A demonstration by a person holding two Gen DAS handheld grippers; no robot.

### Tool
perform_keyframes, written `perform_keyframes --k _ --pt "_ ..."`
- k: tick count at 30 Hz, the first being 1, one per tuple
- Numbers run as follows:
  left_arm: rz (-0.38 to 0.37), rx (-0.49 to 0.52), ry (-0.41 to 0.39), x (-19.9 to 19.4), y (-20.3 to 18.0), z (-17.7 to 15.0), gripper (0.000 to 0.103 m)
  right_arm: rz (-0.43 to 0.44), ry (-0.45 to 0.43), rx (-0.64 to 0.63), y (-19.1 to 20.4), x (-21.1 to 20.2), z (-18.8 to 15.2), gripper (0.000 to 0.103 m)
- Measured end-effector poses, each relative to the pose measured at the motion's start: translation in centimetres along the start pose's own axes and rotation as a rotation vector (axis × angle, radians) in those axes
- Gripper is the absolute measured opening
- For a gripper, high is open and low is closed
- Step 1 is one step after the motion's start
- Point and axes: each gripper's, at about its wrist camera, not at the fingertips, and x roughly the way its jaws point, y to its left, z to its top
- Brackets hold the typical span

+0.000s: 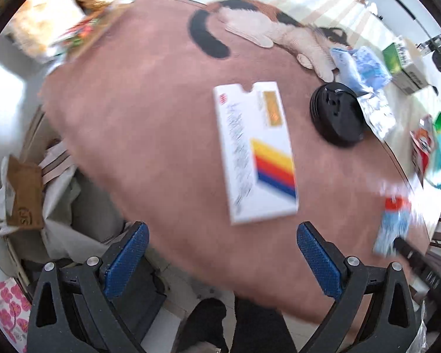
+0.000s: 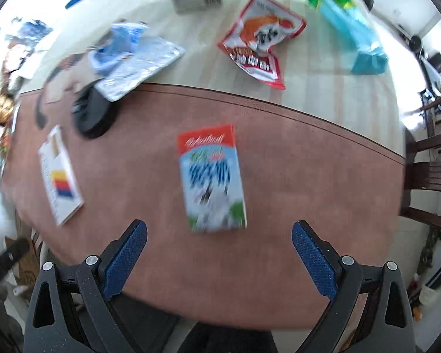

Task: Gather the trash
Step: 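Grasp the white striped medicine box with left tool while right grasps milk carton, then carry the medicine box and milk carton to the bin and release both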

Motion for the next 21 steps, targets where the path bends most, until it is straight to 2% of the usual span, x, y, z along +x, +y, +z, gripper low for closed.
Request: perform_keyframes --k 4,5,7,10,12,13,15,16,21 --pt "-0.004 -0.014 0.079 3.4 -1.4 3.2 0.102 0.012 0.067 -0.018 -0.1 2.8 2.1 0.077" --pt "-0.003 -0.020 0.091 4.0 -1.5 3.8 0.102 0.011 0.072 -0.026 0.0 3.2 2.4 0.065" --pt "-0.002 -0.030 0.111 5.1 -1.6 4.7 0.102 -0.005 0.061 -0.043 0.1 3.3 3.1 0.055" --pt "-0.003 -0.049 0.114 6.0 -1.3 5.3 0.102 -0.025 0.038 -0.055 0.1 3.1 4.1 0.055" --pt "-0.003 -0.054 0.102 6.1 -1.2 5.4 0.088 -0.033 0.045 -0.068 0.2 3.2 4.7 0.055" --pt "-0.006 -0.057 0.093 5.9 -1.1 5.4 0.086 -0.034 0.054 -0.071 0.3 3.3 4.9 0.055" --pt "-0.005 -0.046 0.056 5.4 -1.3 5.0 0.074 -0.038 0.058 -0.091 0.6 3.4 5.2 0.054" --pt "-0.005 -0.037 0.045 5.2 -1.4 4.8 0.070 -0.040 0.061 -0.097 0.9 3.5 5.4 0.054" --pt "-0.002 -0.044 0.037 4.9 -1.1 4.5 0.070 -0.073 0.055 -0.140 1.5 3.7 5.3 0.055"
